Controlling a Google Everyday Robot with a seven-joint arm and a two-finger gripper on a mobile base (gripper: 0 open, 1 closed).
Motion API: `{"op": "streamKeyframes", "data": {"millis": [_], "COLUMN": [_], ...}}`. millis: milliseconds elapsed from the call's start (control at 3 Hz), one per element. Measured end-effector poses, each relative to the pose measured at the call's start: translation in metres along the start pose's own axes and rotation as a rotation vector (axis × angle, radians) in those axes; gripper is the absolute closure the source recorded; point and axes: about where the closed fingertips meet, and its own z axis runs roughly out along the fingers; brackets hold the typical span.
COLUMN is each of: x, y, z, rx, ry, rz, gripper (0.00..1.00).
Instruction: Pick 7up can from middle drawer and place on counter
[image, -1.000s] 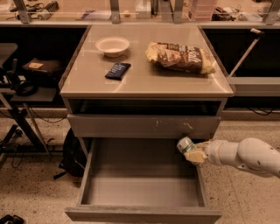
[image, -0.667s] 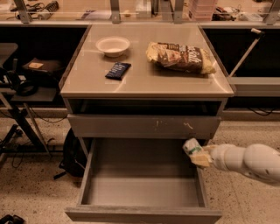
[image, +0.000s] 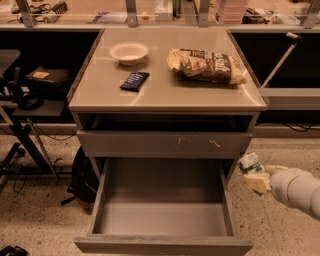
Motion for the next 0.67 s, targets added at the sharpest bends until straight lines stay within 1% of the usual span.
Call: {"op": "streamKeyframes", "data": {"millis": [333, 667], "x": [-0.072, -0.184], "y": [-0.029, -0.07], "z": [-0.044, -0.076], "rx": [0.102, 0.193], "ry": [-0.051, -0.124], "rz": [-0.072, -0.141], "gripper": [1.0, 1.0]}}
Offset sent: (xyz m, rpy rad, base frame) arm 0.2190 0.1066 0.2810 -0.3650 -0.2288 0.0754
